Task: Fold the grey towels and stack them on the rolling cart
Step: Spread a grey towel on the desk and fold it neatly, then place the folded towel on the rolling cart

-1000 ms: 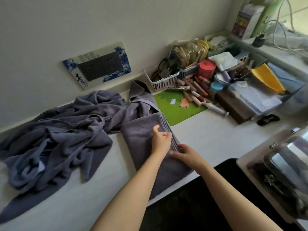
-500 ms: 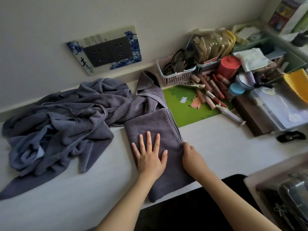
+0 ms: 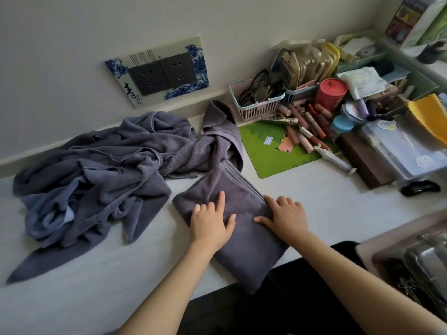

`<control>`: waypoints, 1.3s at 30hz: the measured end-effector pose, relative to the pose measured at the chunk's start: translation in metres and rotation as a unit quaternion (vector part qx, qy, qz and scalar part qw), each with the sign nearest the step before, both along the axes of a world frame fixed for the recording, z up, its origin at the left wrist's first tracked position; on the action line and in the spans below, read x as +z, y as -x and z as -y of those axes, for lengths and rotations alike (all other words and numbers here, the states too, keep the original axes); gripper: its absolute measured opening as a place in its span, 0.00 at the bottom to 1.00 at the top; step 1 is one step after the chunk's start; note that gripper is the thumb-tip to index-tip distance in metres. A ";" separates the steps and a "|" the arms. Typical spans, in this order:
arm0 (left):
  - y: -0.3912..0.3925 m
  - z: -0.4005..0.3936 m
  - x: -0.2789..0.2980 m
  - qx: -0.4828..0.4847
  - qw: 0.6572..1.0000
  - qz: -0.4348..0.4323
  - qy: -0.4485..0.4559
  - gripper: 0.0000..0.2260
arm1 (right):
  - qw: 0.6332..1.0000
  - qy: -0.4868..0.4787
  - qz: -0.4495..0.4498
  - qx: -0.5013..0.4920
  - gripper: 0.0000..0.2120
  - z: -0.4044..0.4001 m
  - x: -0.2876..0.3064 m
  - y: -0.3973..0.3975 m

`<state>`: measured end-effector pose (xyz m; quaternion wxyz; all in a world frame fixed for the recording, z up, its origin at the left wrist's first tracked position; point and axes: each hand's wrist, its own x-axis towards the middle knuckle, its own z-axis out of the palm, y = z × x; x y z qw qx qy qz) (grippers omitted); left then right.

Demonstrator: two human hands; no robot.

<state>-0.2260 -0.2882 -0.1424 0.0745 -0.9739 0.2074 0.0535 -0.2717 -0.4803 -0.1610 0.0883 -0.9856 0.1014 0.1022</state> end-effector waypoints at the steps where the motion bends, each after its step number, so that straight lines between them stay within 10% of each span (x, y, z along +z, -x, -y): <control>1: 0.001 -0.002 0.003 0.003 1.000 -0.011 -0.024 0.30 | 1.000 0.014 0.015 0.012 0.52 0.003 0.002 -0.007; 4: 0.017 -0.012 0.008 -0.001 0.999 -0.024 -0.048 0.29 | 0.999 0.031 0.033 0.013 0.33 -0.002 0.013 -0.024; 10: 0.013 -0.057 -0.003 0.081 0.983 0.045 0.158 0.11 | 0.988 -0.037 0.071 -0.136 0.37 -0.023 0.013 0.001; 16: 0.015 -0.072 -0.012 0.295 0.859 -0.144 0.394 0.33 | 0.938 -0.209 0.017 -0.278 0.39 -0.022 0.010 0.039; 21: 0.007 -0.075 -0.004 0.380 0.808 -0.202 0.401 0.24 | 0.904 -0.305 0.013 -0.299 0.22 -0.018 0.019 0.031; 27: -0.009 -0.114 0.052 0.386 0.812 -0.058 0.434 0.21 | 0.908 -0.377 0.053 -0.175 0.16 -0.042 0.064 -0.027; 39: -0.006 -0.252 0.214 0.453 0.699 0.194 0.518 0.16 | 0.894 -0.404 0.117 0.157 0.23 -0.191 0.226 -0.162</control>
